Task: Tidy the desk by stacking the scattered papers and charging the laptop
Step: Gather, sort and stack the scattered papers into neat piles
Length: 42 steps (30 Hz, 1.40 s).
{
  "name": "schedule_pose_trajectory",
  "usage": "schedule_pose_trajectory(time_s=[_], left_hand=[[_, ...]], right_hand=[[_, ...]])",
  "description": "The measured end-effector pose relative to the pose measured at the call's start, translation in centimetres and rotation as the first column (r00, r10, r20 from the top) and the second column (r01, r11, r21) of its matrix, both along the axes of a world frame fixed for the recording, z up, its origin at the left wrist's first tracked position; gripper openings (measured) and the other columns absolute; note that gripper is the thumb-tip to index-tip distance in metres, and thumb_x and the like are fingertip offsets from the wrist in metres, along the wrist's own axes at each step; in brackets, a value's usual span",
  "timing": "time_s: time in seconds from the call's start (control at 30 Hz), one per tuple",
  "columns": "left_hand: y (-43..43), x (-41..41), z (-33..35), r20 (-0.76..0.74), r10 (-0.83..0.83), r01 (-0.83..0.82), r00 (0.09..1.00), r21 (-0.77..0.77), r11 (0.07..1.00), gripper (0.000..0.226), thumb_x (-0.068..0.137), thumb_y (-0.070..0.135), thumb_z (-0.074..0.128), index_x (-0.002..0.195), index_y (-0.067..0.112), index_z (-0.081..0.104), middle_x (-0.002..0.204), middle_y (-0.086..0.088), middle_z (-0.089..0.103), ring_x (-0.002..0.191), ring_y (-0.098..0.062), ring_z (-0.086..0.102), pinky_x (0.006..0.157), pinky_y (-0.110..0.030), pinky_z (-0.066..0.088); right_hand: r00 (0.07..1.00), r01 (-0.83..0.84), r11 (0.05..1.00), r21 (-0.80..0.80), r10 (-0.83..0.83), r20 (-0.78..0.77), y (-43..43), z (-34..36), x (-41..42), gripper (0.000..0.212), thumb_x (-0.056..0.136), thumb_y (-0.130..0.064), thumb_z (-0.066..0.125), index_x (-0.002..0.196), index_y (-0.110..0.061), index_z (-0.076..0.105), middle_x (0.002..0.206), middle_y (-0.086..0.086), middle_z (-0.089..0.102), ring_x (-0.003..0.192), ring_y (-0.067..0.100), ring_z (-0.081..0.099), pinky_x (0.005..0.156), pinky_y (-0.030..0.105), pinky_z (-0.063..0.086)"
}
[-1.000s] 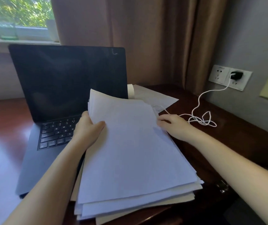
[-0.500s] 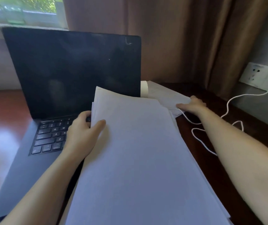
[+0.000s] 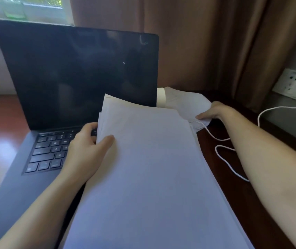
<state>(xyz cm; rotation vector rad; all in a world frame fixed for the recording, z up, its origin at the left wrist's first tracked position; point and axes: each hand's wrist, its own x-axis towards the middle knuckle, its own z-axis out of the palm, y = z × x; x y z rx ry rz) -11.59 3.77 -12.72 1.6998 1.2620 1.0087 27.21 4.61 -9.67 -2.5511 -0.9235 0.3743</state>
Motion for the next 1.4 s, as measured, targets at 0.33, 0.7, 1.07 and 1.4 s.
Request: schedule_pose_trajectory(time_s=[0.33,0.7,1.07,1.4], left_hand=[[0.2,0.0,-0.4,-0.016,0.015,-0.014,1.000,0.022,1.000,0.032,0.084,0.020,0.062,0.114,0.025,0.055,0.089,0.003,0.069,0.081,-0.017,0.066,0.064,-0.033,0.049],[-0.1,-0.1,-0.1,-0.033,0.012,-0.011,0.999,0.028,1.000,0.050,0.066,0.040,0.056,0.113,0.026,0.054,0.085,0.005,0.067,0.080,-0.015,0.063,0.063,-0.031,0.045],[-0.5,0.1,0.2,-0.070,0.021,-0.017,0.997,0.055,0.998,0.067,0.060,0.040,0.052,0.124,0.018,0.054,0.086,0.007,0.061,0.093,-0.024,0.060,0.074,-0.036,0.045],[-0.4,0.0,0.2,-0.104,0.013,-0.004,0.994,0.079,0.997,0.071,0.060,0.042,0.050,0.126,0.017,0.052,0.096,0.001,0.060,0.098,-0.027,0.059,0.087,-0.042,0.048]], right_hand=[[1.000,0.015,0.985,0.170,-0.016,0.006,-2.0,-1.4,-4.0,0.039,0.081,-0.019,0.063,0.119,-0.011,0.061,0.121,0.013,0.059,0.109,0.033,0.057,0.082,0.031,0.046],[0.924,0.375,0.827,0.419,-0.368,-0.100,-9.8,-1.4,-1.1,0.037,0.087,0.001,0.047,0.123,0.005,0.055,0.125,0.025,0.056,0.115,0.040,0.053,0.091,0.037,0.044],[0.841,0.536,0.464,0.705,-0.360,-0.403,-11.8,0.3,-2.8,0.040,0.090,0.002,0.035,0.125,-0.005,0.052,0.125,0.015,0.056,0.111,0.029,0.055,0.080,0.024,0.041],[0.746,0.644,0.090,0.759,0.142,-0.650,-13.6,5.0,-7.2,0.045,0.086,0.014,0.035,0.119,-0.013,0.049,0.098,-0.001,0.056,0.083,0.015,0.058,0.070,0.032,0.057]])
